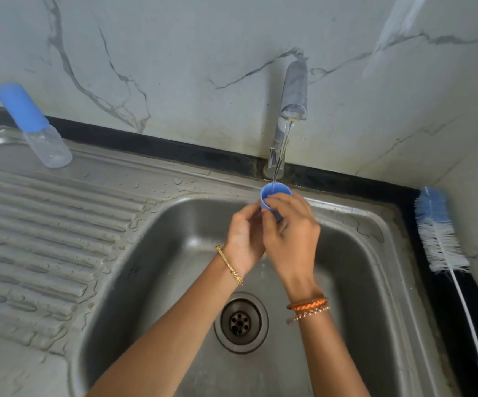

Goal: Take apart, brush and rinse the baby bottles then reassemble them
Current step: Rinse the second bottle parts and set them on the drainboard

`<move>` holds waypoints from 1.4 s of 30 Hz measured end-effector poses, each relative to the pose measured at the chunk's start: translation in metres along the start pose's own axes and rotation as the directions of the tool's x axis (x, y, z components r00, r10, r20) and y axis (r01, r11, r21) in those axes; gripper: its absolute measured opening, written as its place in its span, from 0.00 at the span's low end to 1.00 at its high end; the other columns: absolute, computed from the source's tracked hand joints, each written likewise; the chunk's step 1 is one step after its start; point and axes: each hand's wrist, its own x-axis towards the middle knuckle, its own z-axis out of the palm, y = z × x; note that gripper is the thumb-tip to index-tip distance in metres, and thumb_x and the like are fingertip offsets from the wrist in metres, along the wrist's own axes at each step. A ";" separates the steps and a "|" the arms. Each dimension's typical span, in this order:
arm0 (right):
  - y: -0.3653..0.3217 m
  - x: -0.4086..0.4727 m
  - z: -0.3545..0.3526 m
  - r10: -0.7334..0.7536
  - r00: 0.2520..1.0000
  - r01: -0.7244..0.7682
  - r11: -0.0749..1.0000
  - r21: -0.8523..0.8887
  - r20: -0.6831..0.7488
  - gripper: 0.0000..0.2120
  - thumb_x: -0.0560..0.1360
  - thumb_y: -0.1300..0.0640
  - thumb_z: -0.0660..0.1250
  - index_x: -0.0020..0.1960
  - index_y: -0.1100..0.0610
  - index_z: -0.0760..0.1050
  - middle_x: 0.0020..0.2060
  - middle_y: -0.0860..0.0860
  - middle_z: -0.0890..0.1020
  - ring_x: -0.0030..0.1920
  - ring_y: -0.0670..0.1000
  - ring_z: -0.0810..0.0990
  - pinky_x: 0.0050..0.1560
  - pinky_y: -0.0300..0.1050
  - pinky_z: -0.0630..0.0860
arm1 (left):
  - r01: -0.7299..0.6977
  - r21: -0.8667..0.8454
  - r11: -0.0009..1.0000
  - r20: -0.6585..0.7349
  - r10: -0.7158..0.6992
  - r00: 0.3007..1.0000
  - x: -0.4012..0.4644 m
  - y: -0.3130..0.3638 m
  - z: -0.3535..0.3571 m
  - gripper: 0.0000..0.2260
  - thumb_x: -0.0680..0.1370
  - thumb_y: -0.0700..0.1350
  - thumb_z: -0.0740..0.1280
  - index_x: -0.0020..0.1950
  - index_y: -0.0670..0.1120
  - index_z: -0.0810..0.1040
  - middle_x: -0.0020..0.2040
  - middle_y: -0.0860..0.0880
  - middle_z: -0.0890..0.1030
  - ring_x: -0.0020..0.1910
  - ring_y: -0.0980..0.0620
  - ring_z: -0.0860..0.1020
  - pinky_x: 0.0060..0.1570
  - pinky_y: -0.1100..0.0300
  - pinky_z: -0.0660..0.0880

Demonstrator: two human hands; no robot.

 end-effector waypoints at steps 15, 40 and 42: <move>0.018 0.015 0.013 0.668 0.259 -0.807 -0.247 0.536 0.698 0.09 0.77 0.64 0.52 0.49 0.64 0.69 0.40 0.58 0.74 0.38 0.54 0.75 0.35 0.43 0.78 | -0.428 0.904 -0.007 0.333 0.641 0.692 -0.010 -0.008 -0.030 0.16 0.67 0.41 0.66 0.54 0.44 0.79 0.53 0.52 0.75 0.52 0.48 0.73 0.51 0.61 0.71; -0.048 -0.015 -0.059 0.395 0.690 -0.671 0.662 0.332 0.607 0.13 0.68 0.66 0.72 0.49 0.52 0.78 0.41 0.46 0.80 0.41 0.45 0.77 0.40 0.35 0.73 | -0.074 0.885 0.460 0.013 0.134 0.991 -0.100 0.029 -0.071 0.21 0.71 0.24 0.64 0.57 0.45 0.73 0.43 0.51 0.78 0.46 0.50 0.76 0.42 0.62 0.76; -0.050 -0.031 -0.054 0.387 0.653 -0.756 0.385 0.529 0.651 0.15 0.67 0.68 0.70 0.49 0.51 0.78 0.39 0.46 0.81 0.38 0.44 0.80 0.36 0.35 0.76 | -0.072 0.879 0.471 -0.018 0.185 0.983 -0.108 0.035 -0.084 0.21 0.70 0.24 0.65 0.56 0.45 0.74 0.42 0.51 0.78 0.48 0.50 0.76 0.48 0.58 0.76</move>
